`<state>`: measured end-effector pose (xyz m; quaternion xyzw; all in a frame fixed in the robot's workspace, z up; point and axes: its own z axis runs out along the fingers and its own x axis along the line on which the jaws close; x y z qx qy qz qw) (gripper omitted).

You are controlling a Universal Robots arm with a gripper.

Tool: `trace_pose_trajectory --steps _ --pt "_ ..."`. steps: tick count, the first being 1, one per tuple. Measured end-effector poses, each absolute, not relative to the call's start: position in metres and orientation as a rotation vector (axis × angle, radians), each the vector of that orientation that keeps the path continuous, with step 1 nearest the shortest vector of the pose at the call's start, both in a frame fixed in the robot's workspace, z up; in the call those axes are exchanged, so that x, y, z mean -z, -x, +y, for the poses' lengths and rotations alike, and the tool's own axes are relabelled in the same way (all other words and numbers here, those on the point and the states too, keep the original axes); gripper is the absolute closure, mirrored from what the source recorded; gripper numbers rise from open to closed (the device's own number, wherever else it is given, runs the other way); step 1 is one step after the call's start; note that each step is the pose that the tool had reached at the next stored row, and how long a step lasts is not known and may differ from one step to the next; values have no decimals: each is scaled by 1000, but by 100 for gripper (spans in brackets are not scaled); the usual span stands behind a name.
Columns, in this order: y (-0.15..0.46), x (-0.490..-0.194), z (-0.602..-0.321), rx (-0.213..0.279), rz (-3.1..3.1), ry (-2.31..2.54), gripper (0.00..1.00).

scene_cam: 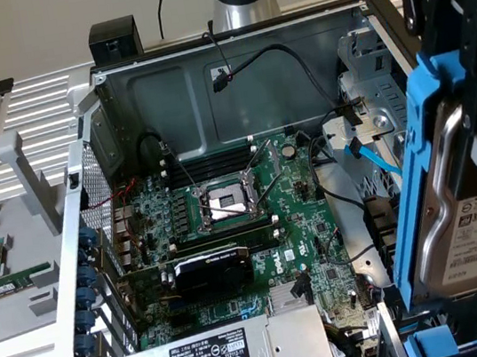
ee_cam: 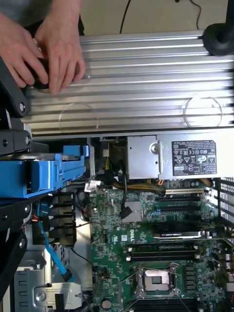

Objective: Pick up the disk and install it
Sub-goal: 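Insert the disk into the insertion slot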

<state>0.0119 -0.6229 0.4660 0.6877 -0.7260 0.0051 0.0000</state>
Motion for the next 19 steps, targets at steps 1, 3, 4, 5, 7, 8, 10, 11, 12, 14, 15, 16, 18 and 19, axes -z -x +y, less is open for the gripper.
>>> trace_pose_trajectory --steps 1,3,4,5,7,8,10,11,12,14,15,16,18,19 --pt "-12 -466 -623 -17 -2280 -2160 63" --pt "-12 -465 -622 -17 -2280 -2160 63" --pt "-12 -465 -622 -17 -2280 -2160 63" --pt "-12 -464 -622 -17 -2280 -2160 63" --pt "-12 -464 -621 -17 -2280 -2160 63" --pt "-12 -463 -621 -17 -2280 -2159 63" --pt "-12 -462 -621 -16 -2280 -2160 63" --pt "-13 -462 -620 -16 -2280 -2160 63" --pt "-13 -462 -620 -16 -2280 -2160 63" --pt "-13 -462 -620 -13 -2281 -2161 63" --pt "-13 -462 -620 -11 -2282 -2162 63" --pt "-13 -461 -620 -9 -2283 -2163 63" --pt "-13 -461 -620 -5 -2285 -2164 63" --pt "-13 -461 -620 -4 -2285 -2165 63"
